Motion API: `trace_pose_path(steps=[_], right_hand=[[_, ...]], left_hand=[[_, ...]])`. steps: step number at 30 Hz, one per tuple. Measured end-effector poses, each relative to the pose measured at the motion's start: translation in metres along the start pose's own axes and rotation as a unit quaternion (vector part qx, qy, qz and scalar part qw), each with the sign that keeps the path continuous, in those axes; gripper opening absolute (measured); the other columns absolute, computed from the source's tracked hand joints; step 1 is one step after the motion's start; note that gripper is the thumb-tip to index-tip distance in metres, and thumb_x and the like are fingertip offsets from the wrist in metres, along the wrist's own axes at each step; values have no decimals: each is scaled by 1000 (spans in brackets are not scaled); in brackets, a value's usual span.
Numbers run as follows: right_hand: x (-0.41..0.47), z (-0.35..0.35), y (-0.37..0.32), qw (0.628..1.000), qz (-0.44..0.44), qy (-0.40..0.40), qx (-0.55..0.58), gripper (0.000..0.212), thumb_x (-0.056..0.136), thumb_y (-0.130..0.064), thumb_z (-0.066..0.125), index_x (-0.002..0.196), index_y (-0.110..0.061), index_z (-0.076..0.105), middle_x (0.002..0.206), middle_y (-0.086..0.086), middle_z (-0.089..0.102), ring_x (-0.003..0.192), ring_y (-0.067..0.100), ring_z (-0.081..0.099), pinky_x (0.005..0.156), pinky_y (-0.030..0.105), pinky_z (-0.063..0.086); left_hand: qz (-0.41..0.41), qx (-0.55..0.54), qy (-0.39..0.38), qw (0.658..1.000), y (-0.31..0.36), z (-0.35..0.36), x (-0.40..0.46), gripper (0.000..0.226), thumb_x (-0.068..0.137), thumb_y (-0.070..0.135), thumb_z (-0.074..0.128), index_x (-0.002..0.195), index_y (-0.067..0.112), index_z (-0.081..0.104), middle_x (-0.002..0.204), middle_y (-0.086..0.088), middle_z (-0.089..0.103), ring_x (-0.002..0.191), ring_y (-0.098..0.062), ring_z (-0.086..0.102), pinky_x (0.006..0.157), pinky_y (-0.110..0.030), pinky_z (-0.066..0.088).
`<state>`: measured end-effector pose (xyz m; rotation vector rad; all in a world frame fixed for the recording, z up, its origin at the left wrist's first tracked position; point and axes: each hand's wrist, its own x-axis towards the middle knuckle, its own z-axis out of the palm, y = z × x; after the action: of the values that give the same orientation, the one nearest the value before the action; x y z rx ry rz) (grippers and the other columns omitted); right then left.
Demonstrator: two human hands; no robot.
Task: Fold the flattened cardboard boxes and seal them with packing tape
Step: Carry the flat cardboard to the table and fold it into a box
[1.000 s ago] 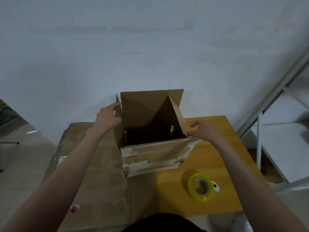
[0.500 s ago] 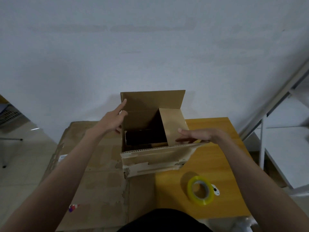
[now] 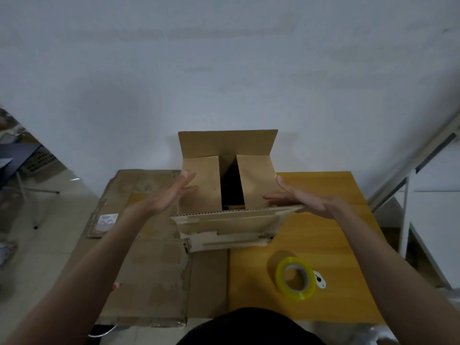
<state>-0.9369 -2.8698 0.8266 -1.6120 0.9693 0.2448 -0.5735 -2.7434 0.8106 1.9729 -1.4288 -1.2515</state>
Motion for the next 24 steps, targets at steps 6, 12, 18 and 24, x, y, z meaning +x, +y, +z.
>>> trace_pose_path(steps=[6,12,18,24], right_hand=[[-1,-6,1,998,-23,0,57,82,81,-89,9,140,-49,50,152,-10,44,144,11,32,120,50,22],[4,-16,26,972,-111,-43,204,80,77,-88,43,143,-44,49,154,-4,43,140,17,44,119,50,28],[27,-27,42,970,-119,-28,209,71,78,-55,78,143,-46,48,153,-10,44,138,18,46,107,48,45],[55,-18,42,953,-68,201,218,59,75,-20,87,124,-33,56,114,5,69,105,25,68,72,37,59]], left_hand=[[-2,-1,-5,1000,4,-3,-13,86,75,91,-1,151,55,14,144,27,48,151,-10,8,117,-57,-9],[37,-16,-39,998,-21,-13,-43,82,75,91,22,149,57,22,142,37,40,147,-9,22,120,-52,8],[46,27,-26,998,-11,-9,-36,92,63,82,64,144,47,40,140,14,46,118,2,49,94,-20,40],[50,-60,149,986,-16,-9,-5,81,69,29,89,141,20,51,110,8,73,95,-4,70,79,-22,58]])
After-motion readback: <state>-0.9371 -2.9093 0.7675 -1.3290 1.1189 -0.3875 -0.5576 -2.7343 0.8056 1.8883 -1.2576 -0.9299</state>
